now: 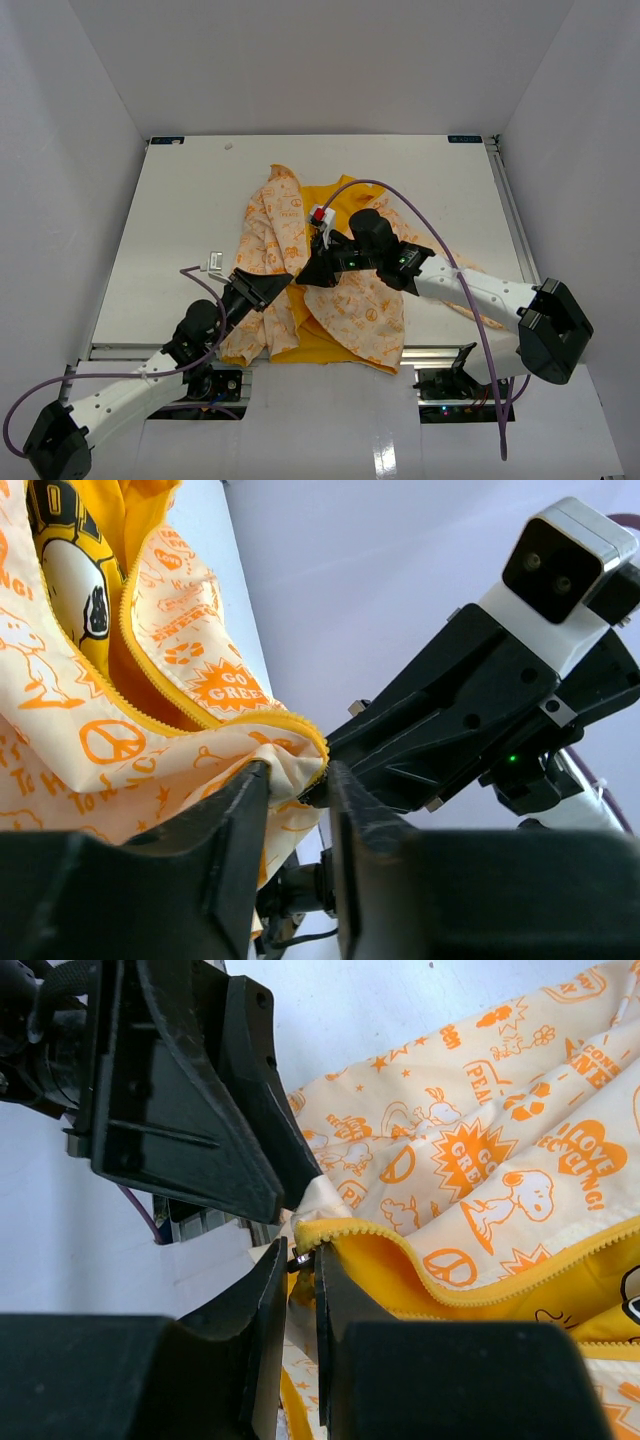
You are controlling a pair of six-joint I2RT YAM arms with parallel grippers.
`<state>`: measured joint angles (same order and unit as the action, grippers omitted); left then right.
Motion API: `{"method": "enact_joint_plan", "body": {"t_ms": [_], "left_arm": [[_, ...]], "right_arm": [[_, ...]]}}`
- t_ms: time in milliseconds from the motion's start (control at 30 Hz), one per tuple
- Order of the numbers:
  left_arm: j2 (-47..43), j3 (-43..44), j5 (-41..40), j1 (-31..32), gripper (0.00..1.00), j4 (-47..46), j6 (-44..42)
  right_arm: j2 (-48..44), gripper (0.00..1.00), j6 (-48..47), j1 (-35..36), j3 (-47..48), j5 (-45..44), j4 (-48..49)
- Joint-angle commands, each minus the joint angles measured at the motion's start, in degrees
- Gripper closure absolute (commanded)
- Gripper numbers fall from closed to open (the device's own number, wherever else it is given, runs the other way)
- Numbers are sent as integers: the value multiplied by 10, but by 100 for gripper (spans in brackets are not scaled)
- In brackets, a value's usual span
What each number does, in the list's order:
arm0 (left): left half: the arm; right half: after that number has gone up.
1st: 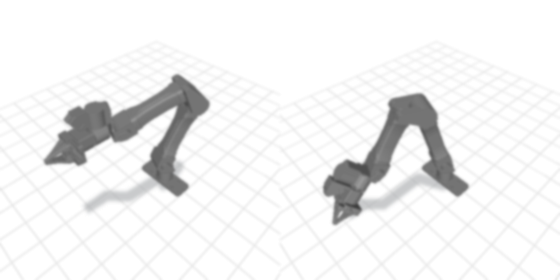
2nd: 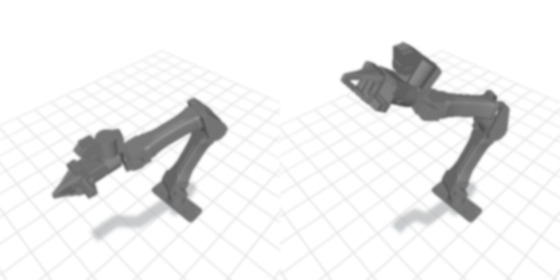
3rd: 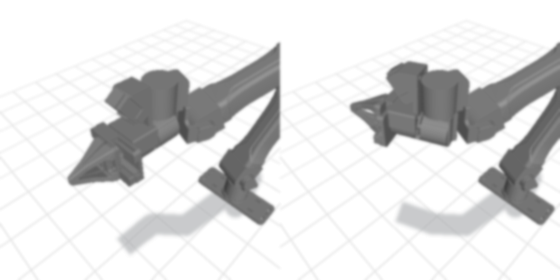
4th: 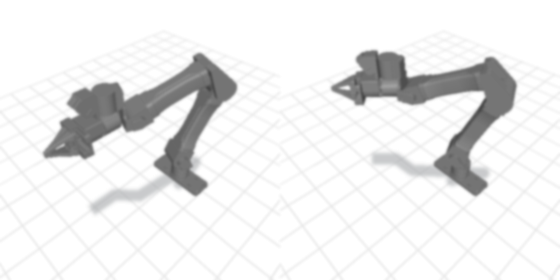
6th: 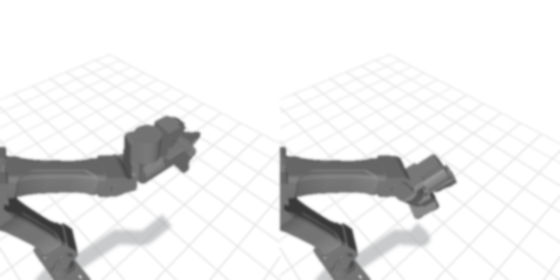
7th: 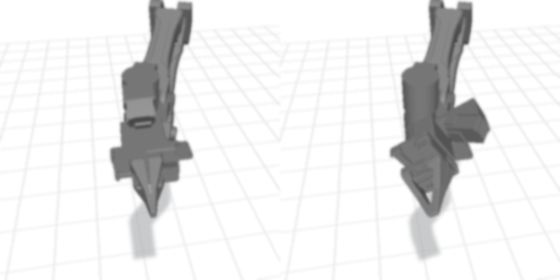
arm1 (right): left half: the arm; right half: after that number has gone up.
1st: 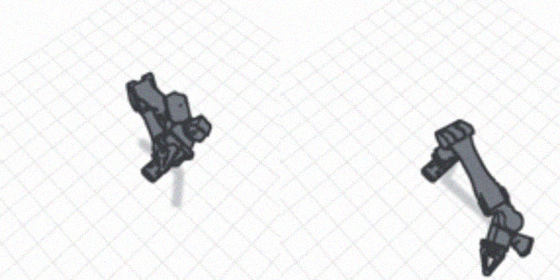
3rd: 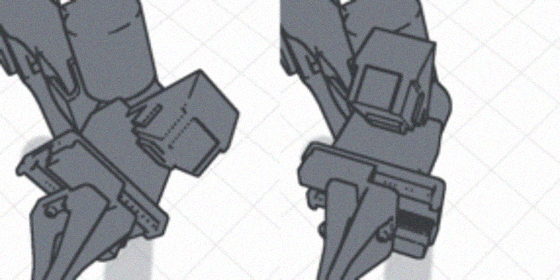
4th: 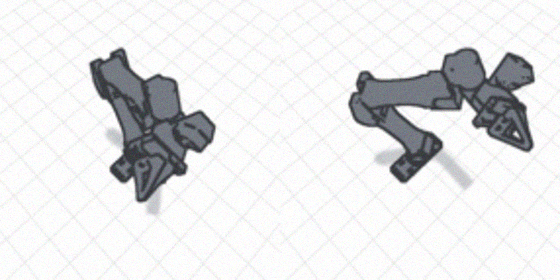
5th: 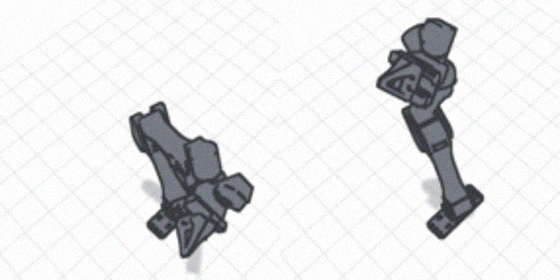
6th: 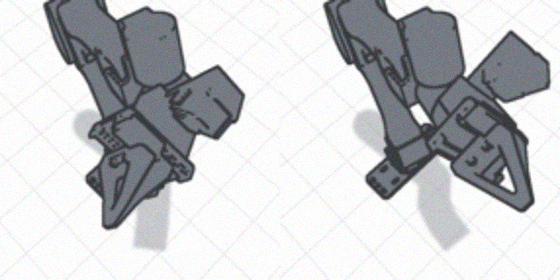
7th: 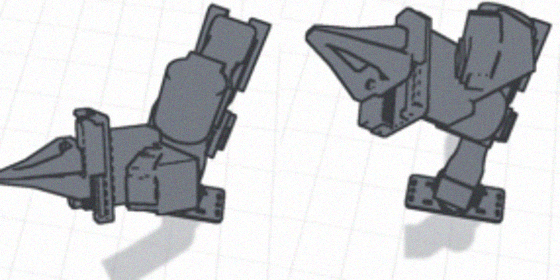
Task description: Zip up the jacket
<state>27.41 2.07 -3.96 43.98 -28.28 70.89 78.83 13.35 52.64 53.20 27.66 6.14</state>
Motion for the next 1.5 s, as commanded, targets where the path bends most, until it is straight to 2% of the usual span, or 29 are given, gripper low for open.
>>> {"method": "enact_joint_plan", "body": {"t_ms": [0, 133, 300, 400, 633, 733, 833, 933, 1333, 1467], "left_arm": [[28, -84, 9, -1, 66, -72, 4], [33, -97, 15, -1, 73, -89, 6], [5, -111, 3, -1, 100, -84, 9], [-20, -110, -1, -1, 100, -58, 10], [-50, -110, 6, 0, 100, -25, 6], [-46, -109, 10, -1, 100, -27, 5], [-42, -109, 12, -1, 100, -28, 5], [-41, -110, 13, -1, 100, -25, 3], [-55, -98, 4, -1, 100, 16, -10], [-59, -94, 3, -1, 100, 26, -12]], "right_arm": [[-15, 92, 13, 3, -13, 15, 40], [-17, 92, 15, 3, -17, 16, 50], [-16, 91, 12, 3, -16, 18, 44], [-11, 84, -6, 0, -6, 28, 17], [6, 62, -52, -16, 20, 104, -19], [15, 60, -61, -16, 35, 114, -34], [21, 68, -64, -16, 48, 99, -45], [22, 70, -66, -15, 52, 90, -41], [-26, 55, -94, -15, 33, 82, -14], [-33, 54, -100, -16, 36, 71, -25]]}}
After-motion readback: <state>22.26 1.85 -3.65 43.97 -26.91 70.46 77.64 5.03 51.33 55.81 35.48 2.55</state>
